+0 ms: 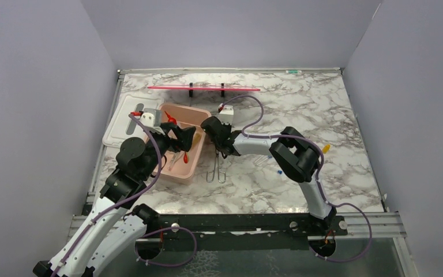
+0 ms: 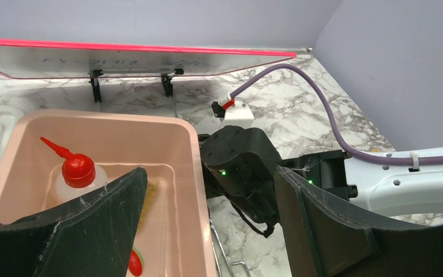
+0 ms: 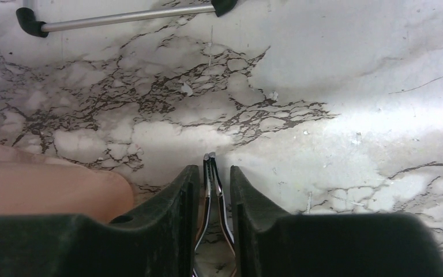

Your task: Organize the chemistry lab equipment

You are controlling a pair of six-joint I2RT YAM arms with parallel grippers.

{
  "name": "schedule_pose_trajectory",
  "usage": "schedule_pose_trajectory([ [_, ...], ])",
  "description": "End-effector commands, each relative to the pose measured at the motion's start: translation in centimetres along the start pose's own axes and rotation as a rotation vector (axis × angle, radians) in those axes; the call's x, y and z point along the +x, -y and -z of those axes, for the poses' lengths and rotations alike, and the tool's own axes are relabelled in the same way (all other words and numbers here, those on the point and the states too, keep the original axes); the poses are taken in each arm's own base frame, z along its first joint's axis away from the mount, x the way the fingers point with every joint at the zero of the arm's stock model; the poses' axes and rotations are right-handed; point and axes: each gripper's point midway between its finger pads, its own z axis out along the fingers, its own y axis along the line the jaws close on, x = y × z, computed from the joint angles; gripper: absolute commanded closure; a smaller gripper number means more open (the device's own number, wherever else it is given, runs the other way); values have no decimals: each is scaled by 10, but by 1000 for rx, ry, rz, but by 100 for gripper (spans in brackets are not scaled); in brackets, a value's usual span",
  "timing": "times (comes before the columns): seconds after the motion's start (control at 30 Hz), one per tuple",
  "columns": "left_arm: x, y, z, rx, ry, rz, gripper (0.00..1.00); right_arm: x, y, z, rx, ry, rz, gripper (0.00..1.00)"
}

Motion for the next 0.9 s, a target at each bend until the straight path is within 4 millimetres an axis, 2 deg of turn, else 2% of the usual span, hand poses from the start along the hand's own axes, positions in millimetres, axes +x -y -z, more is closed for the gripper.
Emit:
schedule_pose_trajectory([
  [0.0,-2,0,-3,3,19,-12,17,4,16,-7,80,15,20,77],
  [0.1,-2,0,-4,3,19,-16,16,-1,15,0,57,23,14,94],
  [0.17,-1,0,-4,2,19,-17,16,-5,16,8,38,18,5,99],
  [0.47,20,6,-13,45,-46,1,16,-32,19,65,-131,21,-73,99],
  [0.7,45,33,-25,188,-169,41,5,-44,25,104,-247,-2,-182,99],
  [0.87,72,51,-28,270,-265,171,7,-65,31,137,-336,22,-323,99],
])
